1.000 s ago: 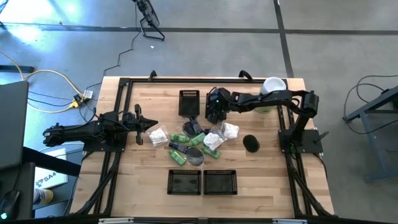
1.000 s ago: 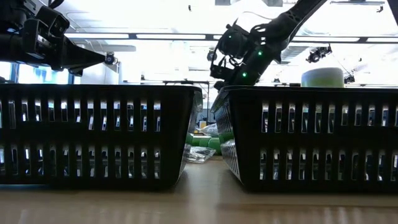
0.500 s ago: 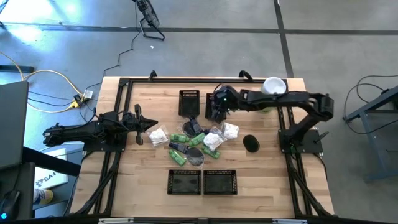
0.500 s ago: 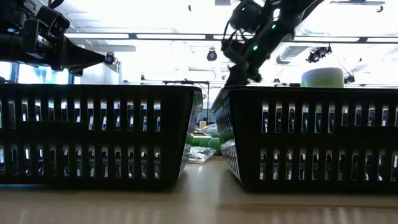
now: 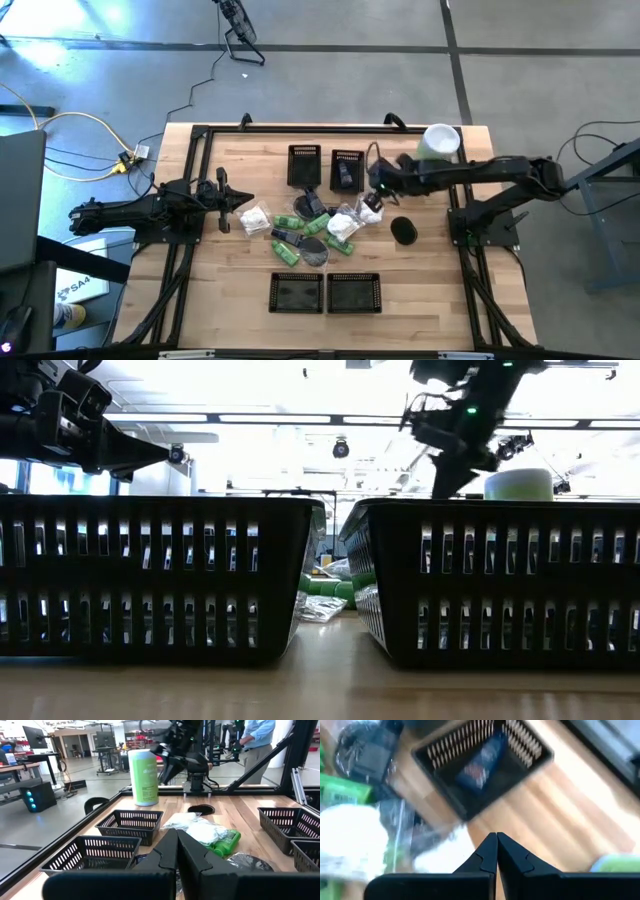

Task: Pick & Place Travel size toiletries
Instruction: Put the black hairbrush into the bottom right black bin

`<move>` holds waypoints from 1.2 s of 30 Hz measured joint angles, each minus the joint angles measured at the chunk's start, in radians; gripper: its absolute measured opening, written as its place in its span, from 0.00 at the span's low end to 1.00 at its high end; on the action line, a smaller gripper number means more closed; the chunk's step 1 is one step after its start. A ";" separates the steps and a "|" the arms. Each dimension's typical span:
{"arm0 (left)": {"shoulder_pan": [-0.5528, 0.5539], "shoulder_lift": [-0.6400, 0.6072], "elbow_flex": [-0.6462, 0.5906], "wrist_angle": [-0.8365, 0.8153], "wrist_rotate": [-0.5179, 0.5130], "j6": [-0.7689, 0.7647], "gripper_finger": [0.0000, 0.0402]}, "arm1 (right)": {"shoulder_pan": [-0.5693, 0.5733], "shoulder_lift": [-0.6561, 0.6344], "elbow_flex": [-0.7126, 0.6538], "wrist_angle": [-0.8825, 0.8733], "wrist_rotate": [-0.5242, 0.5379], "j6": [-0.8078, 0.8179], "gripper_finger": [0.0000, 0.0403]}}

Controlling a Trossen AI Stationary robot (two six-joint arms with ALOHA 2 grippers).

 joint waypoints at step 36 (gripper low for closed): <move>0.000 0.000 0.000 0.000 0.000 0.024 0.00 | 0.790 -0.085 -0.155 -0.406 0.011 1.592 0.01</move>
